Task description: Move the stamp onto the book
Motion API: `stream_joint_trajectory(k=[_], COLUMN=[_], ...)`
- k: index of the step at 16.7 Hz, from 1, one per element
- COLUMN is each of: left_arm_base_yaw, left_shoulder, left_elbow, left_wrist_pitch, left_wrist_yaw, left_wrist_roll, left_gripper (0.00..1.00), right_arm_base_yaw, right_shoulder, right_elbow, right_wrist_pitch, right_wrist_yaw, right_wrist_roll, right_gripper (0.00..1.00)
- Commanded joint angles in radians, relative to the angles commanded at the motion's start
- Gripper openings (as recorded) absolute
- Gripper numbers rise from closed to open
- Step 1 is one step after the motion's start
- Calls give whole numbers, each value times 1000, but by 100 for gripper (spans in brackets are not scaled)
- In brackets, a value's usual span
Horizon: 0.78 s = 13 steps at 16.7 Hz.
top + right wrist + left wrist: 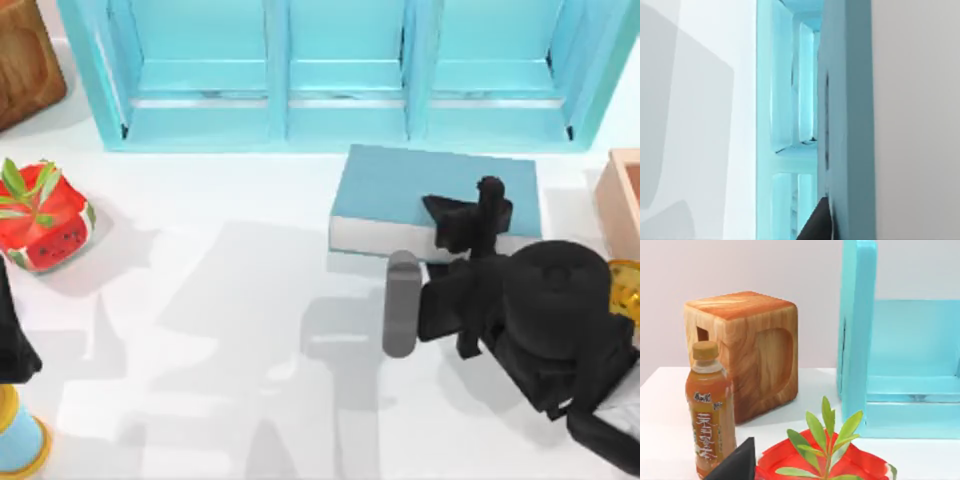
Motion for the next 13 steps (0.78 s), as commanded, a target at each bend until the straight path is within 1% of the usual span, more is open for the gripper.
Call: stream_joint_trajectory(k=[7, 13], left_arm_base_yaw=[0, 0], left_shoulder=[0, 0], left_elbow=[0, 0], left_wrist_pitch=[0, 0], left_wrist_yaw=[0, 0], left_wrist_roll=[0, 0], left_gripper=[100, 100], right_arm_base_yaw=[0, 2], right_shoulder=[-1, 95], right_elbow=[-6, -25], right_wrist_pitch=[1, 114], right_wrist_yaw=[4, 4], right_wrist_roll=[2, -1], right_gripper=[0, 0])
